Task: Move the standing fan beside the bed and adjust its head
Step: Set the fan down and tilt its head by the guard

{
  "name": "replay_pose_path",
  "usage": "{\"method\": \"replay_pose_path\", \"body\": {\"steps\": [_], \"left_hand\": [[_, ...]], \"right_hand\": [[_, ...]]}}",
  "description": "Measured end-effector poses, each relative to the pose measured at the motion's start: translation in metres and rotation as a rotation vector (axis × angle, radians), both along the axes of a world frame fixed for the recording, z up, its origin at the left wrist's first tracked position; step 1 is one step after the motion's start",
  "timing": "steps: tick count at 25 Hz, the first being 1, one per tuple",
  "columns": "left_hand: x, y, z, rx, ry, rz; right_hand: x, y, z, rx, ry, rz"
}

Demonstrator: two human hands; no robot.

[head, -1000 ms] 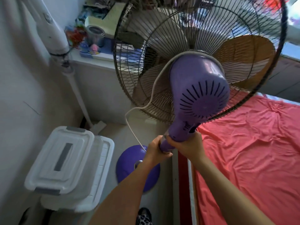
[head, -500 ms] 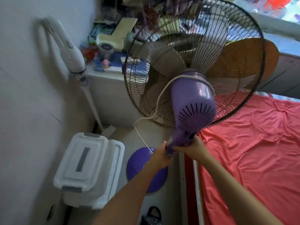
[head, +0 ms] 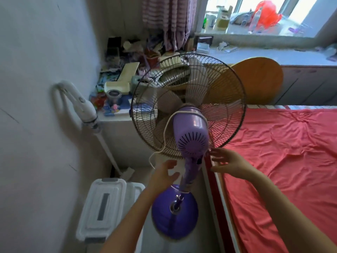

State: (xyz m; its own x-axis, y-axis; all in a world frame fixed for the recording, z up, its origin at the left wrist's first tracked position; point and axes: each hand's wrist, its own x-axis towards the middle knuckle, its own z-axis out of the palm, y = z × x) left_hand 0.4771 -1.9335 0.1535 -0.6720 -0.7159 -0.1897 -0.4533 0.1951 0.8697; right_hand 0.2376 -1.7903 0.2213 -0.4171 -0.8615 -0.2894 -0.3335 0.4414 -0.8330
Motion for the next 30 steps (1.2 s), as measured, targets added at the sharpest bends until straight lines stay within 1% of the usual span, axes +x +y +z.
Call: {"method": "replay_pose_path", "body": {"steps": [4,9,12,15,20,22,25,28,30], "left_hand": [[0.003,-0.017,0.045,-0.113,0.022,0.014],[0.003,-0.032,0.096,-0.231,0.093,0.046],[0.006,-0.041,0.119,-0.329,0.121,0.037],[0.007,-0.049,0.145,-0.371,0.166,0.045],[0.002,-0.076,0.184,-0.502,0.212,0.106],[-0.004,-0.086,0.2,-0.607,0.234,0.109],[-0.019,-0.102,0.213,-0.727,0.277,0.123],[-0.034,-0.114,0.21,-0.714,0.209,0.201],[-0.043,-0.123,0.202,-0.675,0.123,0.203]], "right_hand": [[-0.006,0.006,0.052,-0.106,0.034,0.016],[-0.01,0.001,0.105,-0.237,0.084,0.032],[-0.013,-0.005,0.124,-0.283,0.098,0.052],[-0.015,-0.013,0.138,-0.338,0.109,0.059],[-0.026,-0.034,0.156,-0.443,0.182,0.056],[-0.032,-0.046,0.163,-0.486,0.224,0.03],[-0.043,-0.064,0.168,-0.567,0.271,-0.068],[-0.053,-0.079,0.166,-0.584,0.364,-0.183],[-0.06,-0.088,0.165,-0.514,0.43,-0.24]]}}
